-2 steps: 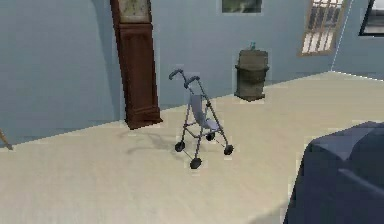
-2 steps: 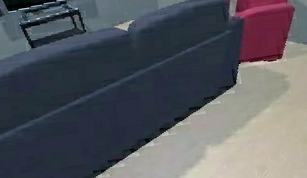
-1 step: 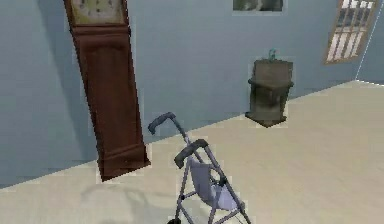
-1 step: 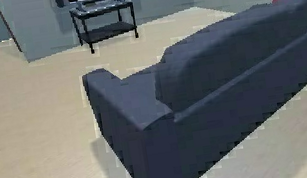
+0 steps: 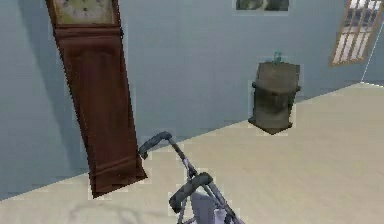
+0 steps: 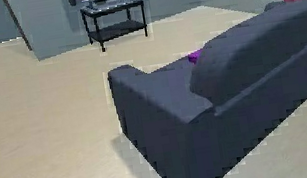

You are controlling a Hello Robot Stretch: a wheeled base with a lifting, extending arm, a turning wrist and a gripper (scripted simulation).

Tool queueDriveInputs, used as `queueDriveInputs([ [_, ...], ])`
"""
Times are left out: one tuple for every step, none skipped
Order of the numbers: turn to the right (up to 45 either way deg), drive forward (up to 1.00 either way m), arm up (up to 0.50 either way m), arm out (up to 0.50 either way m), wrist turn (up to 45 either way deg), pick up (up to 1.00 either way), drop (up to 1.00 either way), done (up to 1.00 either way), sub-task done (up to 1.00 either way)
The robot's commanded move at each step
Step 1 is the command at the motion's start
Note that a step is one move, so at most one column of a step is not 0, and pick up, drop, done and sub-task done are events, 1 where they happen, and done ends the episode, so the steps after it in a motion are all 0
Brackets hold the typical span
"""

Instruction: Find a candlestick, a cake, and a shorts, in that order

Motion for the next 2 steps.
queueDriveInputs([
  [45.0,0.0,0.0,0.0,0.0,0.0,0.0,0.0,0.0],
  [6.0,0.0,0.0,0.0,0.0,0.0,0.0,0.0,0.0],
])
